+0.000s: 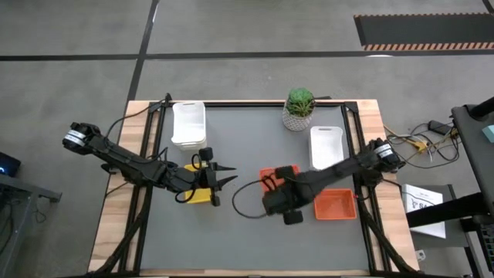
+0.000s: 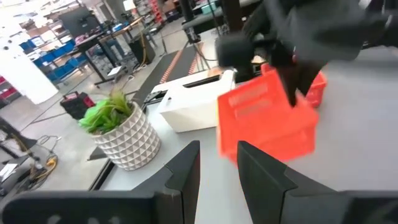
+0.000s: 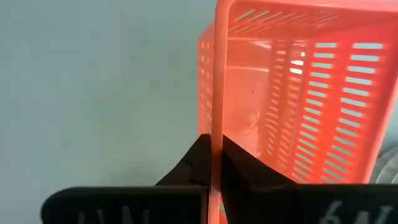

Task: Stack baskets by color
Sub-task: Stack the left orange bin on top of the right orange bin

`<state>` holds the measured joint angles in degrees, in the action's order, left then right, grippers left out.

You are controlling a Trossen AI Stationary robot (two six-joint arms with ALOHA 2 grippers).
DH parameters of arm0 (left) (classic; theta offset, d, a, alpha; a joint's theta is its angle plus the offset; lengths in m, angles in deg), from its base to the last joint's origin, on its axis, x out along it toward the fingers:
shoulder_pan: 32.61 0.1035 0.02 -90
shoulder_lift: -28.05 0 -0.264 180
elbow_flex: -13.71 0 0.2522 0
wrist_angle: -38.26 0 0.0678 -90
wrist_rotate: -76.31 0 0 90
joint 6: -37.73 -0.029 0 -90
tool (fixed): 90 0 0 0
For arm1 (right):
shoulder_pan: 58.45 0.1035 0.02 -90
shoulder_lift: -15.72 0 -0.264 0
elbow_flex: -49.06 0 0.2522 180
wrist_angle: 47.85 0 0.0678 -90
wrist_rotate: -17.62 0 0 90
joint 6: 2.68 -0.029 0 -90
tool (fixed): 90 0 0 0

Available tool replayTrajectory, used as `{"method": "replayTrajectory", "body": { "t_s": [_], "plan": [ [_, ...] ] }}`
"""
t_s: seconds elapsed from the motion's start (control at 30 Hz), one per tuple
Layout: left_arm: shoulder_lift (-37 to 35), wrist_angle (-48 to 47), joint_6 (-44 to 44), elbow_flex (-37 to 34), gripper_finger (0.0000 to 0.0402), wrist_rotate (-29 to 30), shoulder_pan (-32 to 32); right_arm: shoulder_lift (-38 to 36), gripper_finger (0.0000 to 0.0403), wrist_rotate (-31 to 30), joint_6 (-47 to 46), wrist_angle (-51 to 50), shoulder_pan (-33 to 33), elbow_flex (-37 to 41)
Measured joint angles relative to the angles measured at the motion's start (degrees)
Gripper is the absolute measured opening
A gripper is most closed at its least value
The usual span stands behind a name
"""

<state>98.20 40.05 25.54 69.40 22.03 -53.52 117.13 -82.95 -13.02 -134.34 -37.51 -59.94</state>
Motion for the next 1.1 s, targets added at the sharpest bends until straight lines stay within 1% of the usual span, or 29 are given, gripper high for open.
{"method": "replayTrajectory", "body": {
  "t_s": [0.17,0.27,0.37,0.43,0.57,0.7,0.93,1.1],
  "plan": [
    [0.00,0.55,-0.02,0.03,0.0090,-1.22,-0.19,0.00,0.0009,0.31,-10.53,-10.57,5.63,-5.50],
    [0.00,0.45,-0.04,-0.07,0.0090,-1.28,-0.21,-0.02,0.0009,3.56,-16.56,-17.39,8.57,-7.50],
    [0.04,0.46,-0.19,-0.07,0.0090,-1.30,-0.21,-1.58,0.0009,5.03,-18.50,-15.69,11.48,-6.69],
    [0.07,0.52,-0.19,-0.07,0.0090,-1.34,-0.21,-2.80,0.0009,5.02,-18.75,-14.18,13.07,-5.96],
    [0.04,0.56,-0.19,-0.07,0.0090,-1.35,-0.21,-4.51,0.0009,4.71,-23.10,-14.34,15.87,-4.30],
    [0.00,0.68,-0.17,-0.02,0.0090,-1.37,-0.21,-7.12,0.0009,4.41,-27.54,-14.26,18.00,-0.93],
    [-0.02,0.81,-0.17,-0.04,0.0090,-1.39,-0.21,-12.38,0.0009,4.47,-34.00,-13.00,20.57,8.38],
    [0.00,0.55,-0.17,-0.07,0.0090,-1.39,-0.21,-16.66,0.0009,4.97,-35.71,-7.51,21.47,16.43]
  ]
}}
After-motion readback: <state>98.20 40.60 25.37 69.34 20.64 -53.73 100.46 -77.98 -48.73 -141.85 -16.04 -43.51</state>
